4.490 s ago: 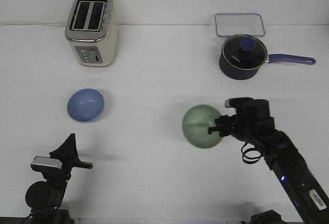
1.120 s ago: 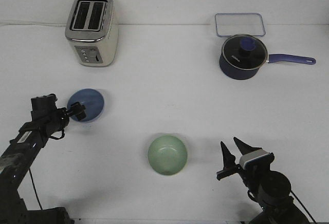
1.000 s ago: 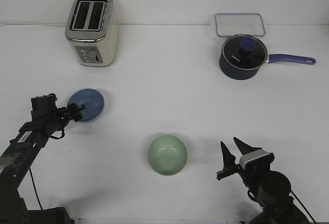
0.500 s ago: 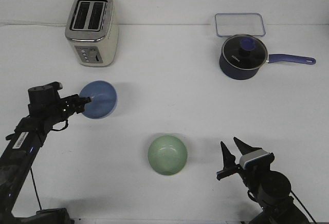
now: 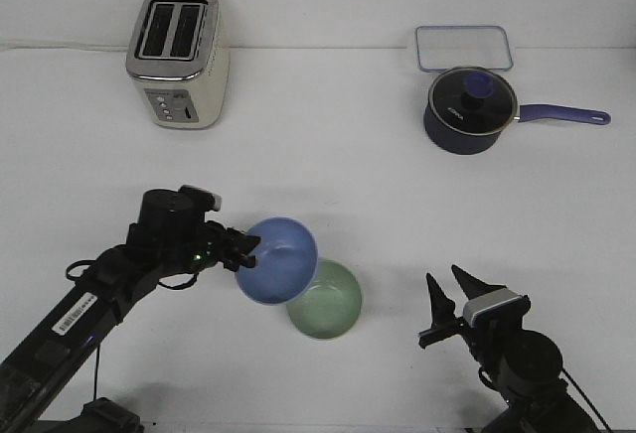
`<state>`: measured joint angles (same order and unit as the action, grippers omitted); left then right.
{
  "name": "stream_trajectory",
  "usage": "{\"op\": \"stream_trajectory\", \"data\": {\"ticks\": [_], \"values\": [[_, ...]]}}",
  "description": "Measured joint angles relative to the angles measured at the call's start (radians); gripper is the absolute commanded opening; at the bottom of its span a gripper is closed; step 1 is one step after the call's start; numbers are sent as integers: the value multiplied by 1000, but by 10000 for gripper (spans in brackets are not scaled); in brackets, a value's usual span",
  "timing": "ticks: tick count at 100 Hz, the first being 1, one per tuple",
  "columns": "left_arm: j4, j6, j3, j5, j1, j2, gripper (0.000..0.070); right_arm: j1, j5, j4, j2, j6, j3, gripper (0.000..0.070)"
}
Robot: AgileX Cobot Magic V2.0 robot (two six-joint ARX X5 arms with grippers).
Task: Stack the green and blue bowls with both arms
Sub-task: 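Lift the blue bowl and lower it into the green bowl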
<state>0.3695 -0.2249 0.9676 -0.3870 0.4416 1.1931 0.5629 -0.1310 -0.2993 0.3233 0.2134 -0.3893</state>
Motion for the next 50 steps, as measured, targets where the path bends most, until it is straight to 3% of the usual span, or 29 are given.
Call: {"op": "stream_trajectory", "data": {"ticks": [22, 50], "values": [[-43, 0, 0, 128, 183, 51, 14, 0, 0, 0, 0, 0, 0, 307], [-85, 0, 0, 153, 269, 162, 14, 0, 0, 0, 0, 0, 0, 307]]}}
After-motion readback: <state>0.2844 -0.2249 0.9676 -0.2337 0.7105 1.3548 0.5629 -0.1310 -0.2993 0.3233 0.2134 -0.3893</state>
